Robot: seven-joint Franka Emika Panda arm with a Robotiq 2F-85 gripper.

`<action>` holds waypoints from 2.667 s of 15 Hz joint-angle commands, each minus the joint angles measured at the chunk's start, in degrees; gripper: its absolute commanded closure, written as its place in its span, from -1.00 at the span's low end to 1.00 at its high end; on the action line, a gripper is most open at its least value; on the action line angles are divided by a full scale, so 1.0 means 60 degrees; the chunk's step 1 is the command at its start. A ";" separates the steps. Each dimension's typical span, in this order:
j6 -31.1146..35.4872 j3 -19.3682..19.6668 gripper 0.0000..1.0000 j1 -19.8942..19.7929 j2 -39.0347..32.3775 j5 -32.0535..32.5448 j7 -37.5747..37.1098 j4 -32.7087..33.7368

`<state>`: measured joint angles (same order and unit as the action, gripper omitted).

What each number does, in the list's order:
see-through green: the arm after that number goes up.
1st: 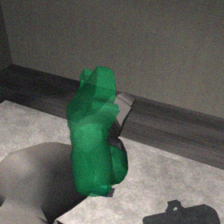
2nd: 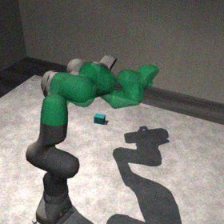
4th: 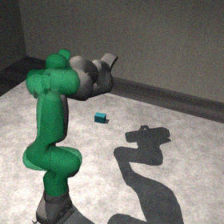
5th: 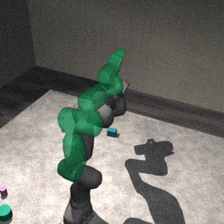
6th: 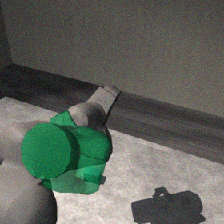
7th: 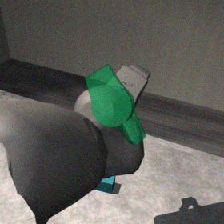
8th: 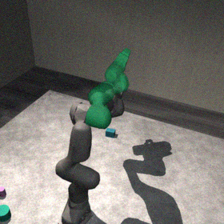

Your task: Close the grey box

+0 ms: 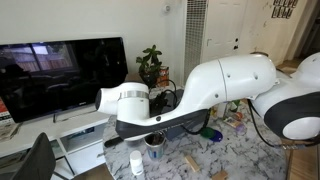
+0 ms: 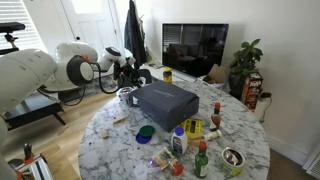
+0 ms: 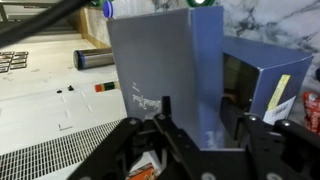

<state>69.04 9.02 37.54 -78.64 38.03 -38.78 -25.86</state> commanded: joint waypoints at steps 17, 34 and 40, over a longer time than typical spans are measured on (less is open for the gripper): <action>0.0080 0.0010 -1.00 -0.0574 0.1131 -0.2744 0.0101 0.0067; 0.0495 -0.0203 -1.00 -0.1130 0.1341 -0.3509 0.1287 0.0056; 0.1704 -0.0699 -1.00 -0.2834 0.2176 -0.4603 0.2147 0.0087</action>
<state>77.13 7.20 25.38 -68.50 14.49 -29.11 -25.34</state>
